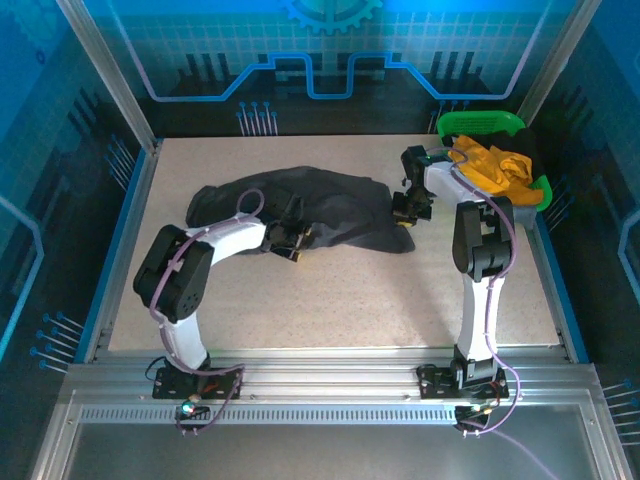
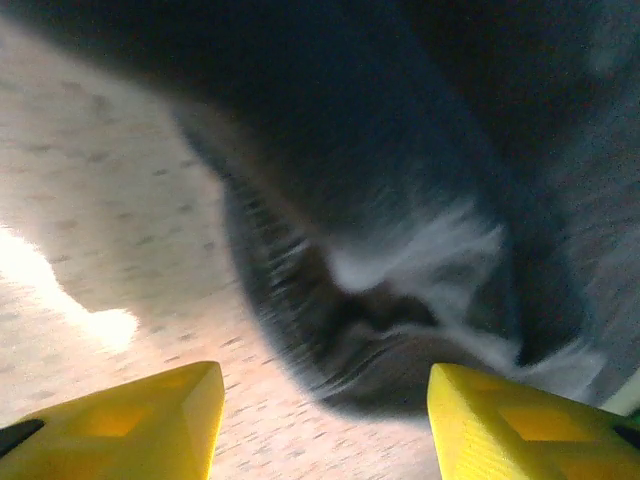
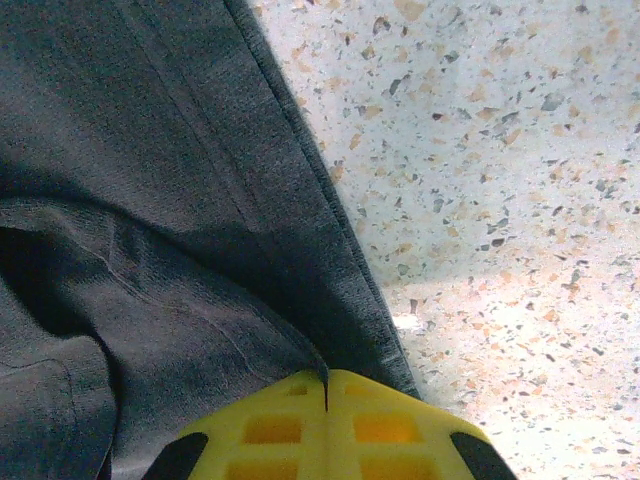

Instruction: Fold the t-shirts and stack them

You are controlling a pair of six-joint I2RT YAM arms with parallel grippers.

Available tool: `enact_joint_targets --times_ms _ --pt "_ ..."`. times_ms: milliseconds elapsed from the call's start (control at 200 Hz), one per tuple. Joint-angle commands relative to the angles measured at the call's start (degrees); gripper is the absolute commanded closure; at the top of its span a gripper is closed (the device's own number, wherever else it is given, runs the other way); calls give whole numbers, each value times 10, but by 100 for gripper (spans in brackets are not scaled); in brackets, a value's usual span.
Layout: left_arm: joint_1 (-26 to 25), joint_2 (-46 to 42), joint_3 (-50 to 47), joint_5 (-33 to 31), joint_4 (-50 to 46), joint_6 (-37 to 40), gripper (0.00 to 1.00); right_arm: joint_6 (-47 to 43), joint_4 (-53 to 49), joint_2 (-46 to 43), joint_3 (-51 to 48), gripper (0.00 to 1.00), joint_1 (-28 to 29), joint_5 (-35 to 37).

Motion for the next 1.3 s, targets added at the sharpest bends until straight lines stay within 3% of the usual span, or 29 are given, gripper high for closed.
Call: enact_joint_targets --times_ms 0,255,415,660,810,950,1055,1185,1291 --pt "2 21 15 5 47 -95 45 -8 -5 -2 -3 100 -10 -12" --pt "1 18 -12 7 18 -117 60 -7 -3 -3 -4 100 -15 -15" --pt "3 -22 -16 -25 -12 -82 100 -4 -4 -5 -4 100 -17 -3" --pt "50 -202 -79 -48 -143 3 100 6 -3 -8 17 100 -24 17" --pt "131 -323 -139 -33 -159 53 100 8 -4 -30 46 100 -22 23" --pt "201 -373 -140 -21 -196 126 100 -1 -15 -78 48 100 -5 41" --pt "228 -389 -126 -29 -255 162 100 0 -5 -140 -28 100 20 54" --pt "252 -409 -118 -62 -324 189 100 -9 44 -244 -197 100 62 88" --pt "267 -416 -115 -87 -350 214 100 3 75 -316 -321 96 60 109"
